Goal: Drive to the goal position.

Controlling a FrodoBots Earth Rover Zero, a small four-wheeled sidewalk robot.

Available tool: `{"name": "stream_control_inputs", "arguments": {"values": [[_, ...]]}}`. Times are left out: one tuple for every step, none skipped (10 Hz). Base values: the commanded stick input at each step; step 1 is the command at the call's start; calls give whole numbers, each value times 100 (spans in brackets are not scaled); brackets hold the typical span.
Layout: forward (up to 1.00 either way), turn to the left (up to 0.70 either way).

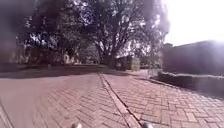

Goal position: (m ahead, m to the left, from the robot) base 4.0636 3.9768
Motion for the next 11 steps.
{"name": "stream_control_inputs", "arguments": {"values": [[70, -35], [70, -32], [70, 0], [70, 0], [70, 0], [70, 0], [70, 0], [70, 0], [70, 0], [70, 0], [70, 0]]}}
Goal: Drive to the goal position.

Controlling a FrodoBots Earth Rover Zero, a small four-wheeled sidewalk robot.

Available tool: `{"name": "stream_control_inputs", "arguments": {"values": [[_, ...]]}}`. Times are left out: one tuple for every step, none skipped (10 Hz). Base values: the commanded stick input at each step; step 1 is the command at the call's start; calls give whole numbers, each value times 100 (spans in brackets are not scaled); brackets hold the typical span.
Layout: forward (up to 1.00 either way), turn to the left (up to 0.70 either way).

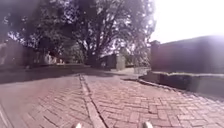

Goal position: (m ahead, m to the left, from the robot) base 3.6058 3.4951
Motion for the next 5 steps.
{"name": "stream_control_inputs", "arguments": {"values": [[70, 0], [70, 0], [70, 0], [70, 0], [70, 0]]}}
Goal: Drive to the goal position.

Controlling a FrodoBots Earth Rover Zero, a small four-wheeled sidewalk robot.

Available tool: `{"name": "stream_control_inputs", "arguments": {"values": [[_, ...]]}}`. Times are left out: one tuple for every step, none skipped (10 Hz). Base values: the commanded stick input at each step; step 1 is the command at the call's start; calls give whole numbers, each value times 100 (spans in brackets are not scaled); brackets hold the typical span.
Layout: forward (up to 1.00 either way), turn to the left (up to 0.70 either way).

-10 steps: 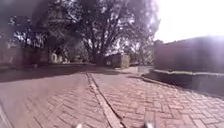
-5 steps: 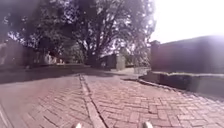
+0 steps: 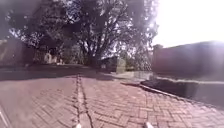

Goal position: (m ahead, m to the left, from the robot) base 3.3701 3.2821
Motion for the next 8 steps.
{"name": "stream_control_inputs", "arguments": {"values": [[70, 0], [70, 0], [70, 0], [70, 0], [70, 0], [70, 0], [70, 0], [70, 27]]}}
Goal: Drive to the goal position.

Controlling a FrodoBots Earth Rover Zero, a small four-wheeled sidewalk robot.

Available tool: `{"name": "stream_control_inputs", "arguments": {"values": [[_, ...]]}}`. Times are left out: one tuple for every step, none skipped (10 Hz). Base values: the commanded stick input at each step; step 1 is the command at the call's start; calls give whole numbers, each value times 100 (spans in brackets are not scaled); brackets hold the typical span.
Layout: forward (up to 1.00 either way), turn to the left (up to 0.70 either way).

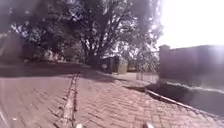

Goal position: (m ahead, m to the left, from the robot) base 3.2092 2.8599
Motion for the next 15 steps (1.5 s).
{"name": "stream_control_inputs", "arguments": {"values": [[70, 35], [70, 35], [70, 20], [70, 0], [70, 0], [70, 0], [70, 0], [70, 0], [70, 0], [70, 0], [70, 0], [70, 0], [70, 0], [70, 0], [70, 0]]}}
